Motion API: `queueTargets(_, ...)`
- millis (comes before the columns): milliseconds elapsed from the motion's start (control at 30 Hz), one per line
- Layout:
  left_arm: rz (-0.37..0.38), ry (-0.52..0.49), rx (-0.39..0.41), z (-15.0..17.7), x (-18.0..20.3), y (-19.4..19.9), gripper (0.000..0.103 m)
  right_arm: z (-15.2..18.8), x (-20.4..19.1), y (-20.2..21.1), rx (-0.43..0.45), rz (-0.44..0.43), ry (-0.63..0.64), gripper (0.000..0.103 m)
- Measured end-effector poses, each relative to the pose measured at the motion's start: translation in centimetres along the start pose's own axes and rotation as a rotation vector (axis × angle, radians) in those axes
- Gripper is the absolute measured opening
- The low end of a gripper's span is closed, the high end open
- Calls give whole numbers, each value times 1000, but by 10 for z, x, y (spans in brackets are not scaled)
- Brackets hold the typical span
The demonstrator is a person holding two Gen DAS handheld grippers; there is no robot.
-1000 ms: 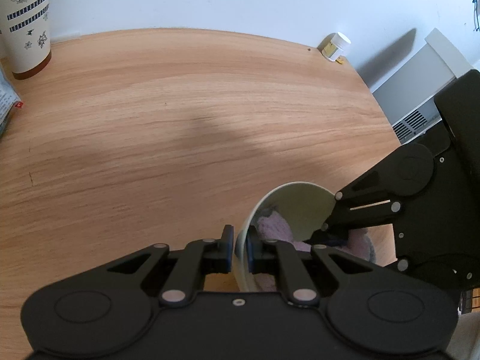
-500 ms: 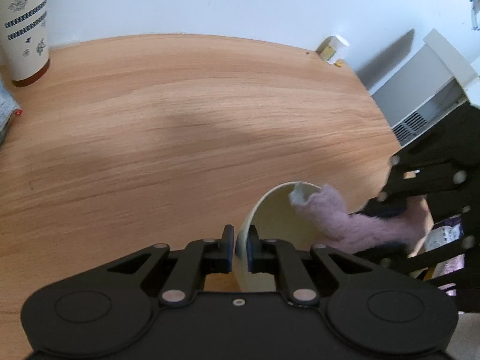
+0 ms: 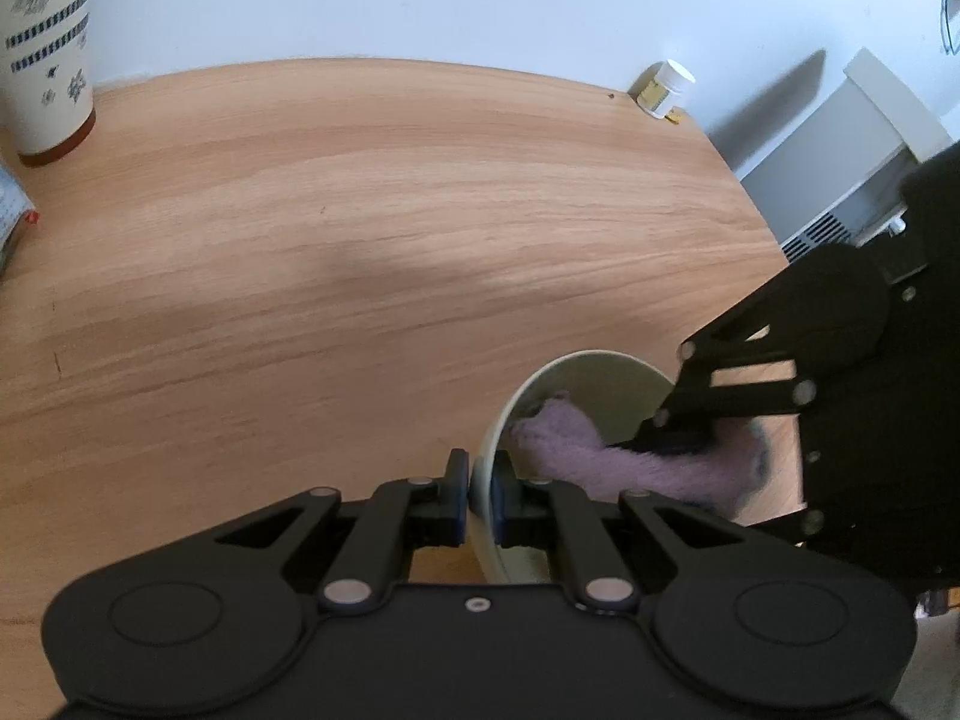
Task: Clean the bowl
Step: 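Rotate the bowl with the left gripper while the right gripper wipes inside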
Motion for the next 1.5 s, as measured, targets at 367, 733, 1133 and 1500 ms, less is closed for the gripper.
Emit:
queueTargets(367,26,26,4,-3,0,1,7,4,33,44,155,-26,-35,57)
queueTargets(733,27,-79,-34,0,7,5,8,20,53,74,261,-12,433,63)
queueTargets(1133,-4,-69,6,2,9,6,8,-17,-18,33,267,-87,854,53)
queueTargets(1500,-36,-17,22,9,12,2,9,-20,-20,9,208,-69,766,40)
Point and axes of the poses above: each gripper's, at about its wrist camera, not at the fingertips, and y roughly against the way its jaws point, x to its right, z to its underside, the point moved 8 cm from there along -y, roughly the way its jaws point, and after that the axes turned 9 degrees about z, right-handed, at the moved point
